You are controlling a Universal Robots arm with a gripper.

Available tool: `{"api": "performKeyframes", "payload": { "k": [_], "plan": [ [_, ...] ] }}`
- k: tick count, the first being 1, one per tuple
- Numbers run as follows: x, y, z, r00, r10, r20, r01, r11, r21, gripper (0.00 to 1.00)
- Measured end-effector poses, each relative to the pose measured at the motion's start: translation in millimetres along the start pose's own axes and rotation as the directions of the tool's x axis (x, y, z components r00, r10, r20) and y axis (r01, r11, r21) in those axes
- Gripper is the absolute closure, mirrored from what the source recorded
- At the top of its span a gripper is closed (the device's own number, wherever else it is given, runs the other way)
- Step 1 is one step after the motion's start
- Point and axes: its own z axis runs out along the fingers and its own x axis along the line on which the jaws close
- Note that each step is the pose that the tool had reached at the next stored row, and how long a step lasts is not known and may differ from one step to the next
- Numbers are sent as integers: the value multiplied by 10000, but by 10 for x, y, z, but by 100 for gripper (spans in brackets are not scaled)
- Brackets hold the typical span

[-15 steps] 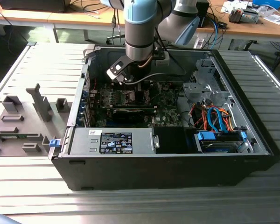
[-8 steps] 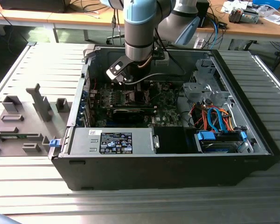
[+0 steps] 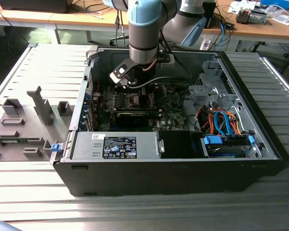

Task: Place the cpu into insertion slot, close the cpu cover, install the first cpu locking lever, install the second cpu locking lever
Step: 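Place the cpu into insertion slot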

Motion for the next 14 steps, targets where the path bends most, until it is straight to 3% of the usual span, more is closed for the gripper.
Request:
{"api": "performKeyframes", "payload": {
  "k": [8, 11, 14],
  "plan": [
    [0, 7, 12, 10000, -1, -4, 1, 10000, 0, 46],
    [4, 10, 22, 10000, -3, -29, 3, 10000, -17, 40],
    [0, 8, 14, 10000, -2, -5, 2, 10000, -1, 33]
  ]
}}
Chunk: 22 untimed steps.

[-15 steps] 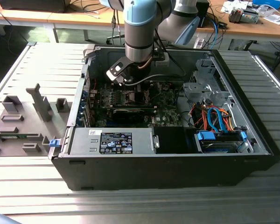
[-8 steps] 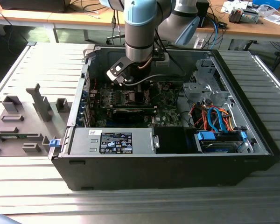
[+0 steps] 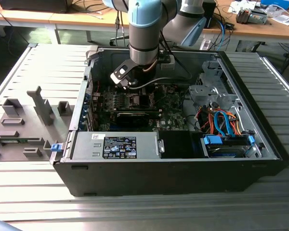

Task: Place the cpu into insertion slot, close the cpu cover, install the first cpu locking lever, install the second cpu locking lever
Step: 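Place the cpu into insertion slot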

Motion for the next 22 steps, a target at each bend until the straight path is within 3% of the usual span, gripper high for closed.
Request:
{"api": "performKeyframes", "payload": {
  "k": [4, 7, 9, 10, 12, 13, 16, 17, 19, 22],
  "plan": [
    [1, 1, -14, 10000, 0, -1, 0, 10000, 0, 33],
    [9, 9, -180, 10000, 1, -6, -1, 10000, 1, 33],
    [10, 11, -211, 10000, 1, -61, -1, 10000, 0, 33],
    [14, 11, -224, 9999, 7, -165, -7, 10000, -1, 33],
    [23, 11, -225, 9987, 24, -501, -24, 10000, -3, 34],
    [23, 11, -226, 9985, 26, -545, -26, 10000, -1, 41],
    [16, 11, -226, 9983, 12, -583, -13, 10000, -2, 47],
    [11, 10, -227, 9983, -10, -584, 10, 10000, -1, 59],
    [8, 10, -227, 9983, -52, -585, 52, 10000, 2, 71],
    [7, 10, -227, 9983, -60, -586, 61, 10000, 2, 78]
  ]
}}
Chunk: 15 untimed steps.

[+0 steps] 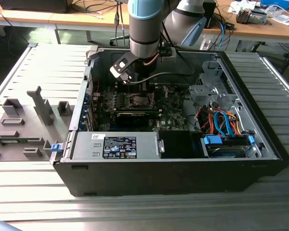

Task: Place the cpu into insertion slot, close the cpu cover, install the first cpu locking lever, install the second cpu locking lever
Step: 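Place the cpu into insertion slot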

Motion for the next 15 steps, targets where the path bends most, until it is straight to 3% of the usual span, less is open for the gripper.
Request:
{"api": "performKeyframes", "payload": {
  "k": [1, 3, 4, 8, 11, 13, 14, 15],
  "plan": [
    [0, 0, 0, 10000, -1, 0, 1, 10000, 0, 78],
    [0, 0, 0, 10000, -1, 0, 1, 10000, 1, 65],
    [0, 0, 0, 10000, -1, 0, 1, 10000, 0, 65],
    [0, 0, 0, 10000, -3, 0, 3, 10000, 0, 40],
    [0, 0, 0, 10000, -4, 2, 4, 10000, 1, 40],
    [0, 0, 0, 9988, -150, 470, 149, 9999, 27, 40],
    [1, 0, 1, 9978, -184, 644, 182, 9998, 35, 40],
    [1, 0, 0, 9973, -194, 709, 191, 9998, 40, 40]
  ]
}}
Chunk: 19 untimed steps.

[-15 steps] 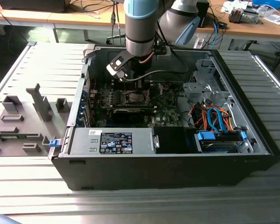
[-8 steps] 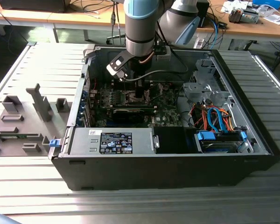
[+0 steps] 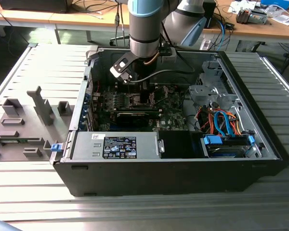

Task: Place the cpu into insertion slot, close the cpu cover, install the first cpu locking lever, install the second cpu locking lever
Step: 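Place the cpu into insertion slot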

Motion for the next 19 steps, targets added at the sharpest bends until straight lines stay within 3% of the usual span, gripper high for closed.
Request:
{"api": "performKeyframes", "payload": {
  "k": [2, 4, 7, 9, 10, 14, 17, 18, 19],
  "plan": [
    [0, 0, -1, 10000, -2, 13, 2, 10000, 1, 40],
    [1, 0, 1, 9992, -387, 32, 387, 9992, 15, 40],
    [8, 0, 0, 9992, -400, 49, 400, 9992, 18, 40],
    [116, 3, 6, 9982, -417, 431, 416, 9991, 44, 40],
    [146, 4, 8, 9981, -418, 463, 416, 9991, 48, 40],
    [146, 4, 10, 9981, -419, 461, 418, 9991, 46, 39],
    [147, 4, 10, 9981, -419, 458, 417, 9991, 46, 21],
    [146, 4, 10, 9981, -419, 458, 418, 9991, 46, 21],
    [146, 4, 12, 9981, -419, 458, 417, 9991, 45, 15]
  ]
}}
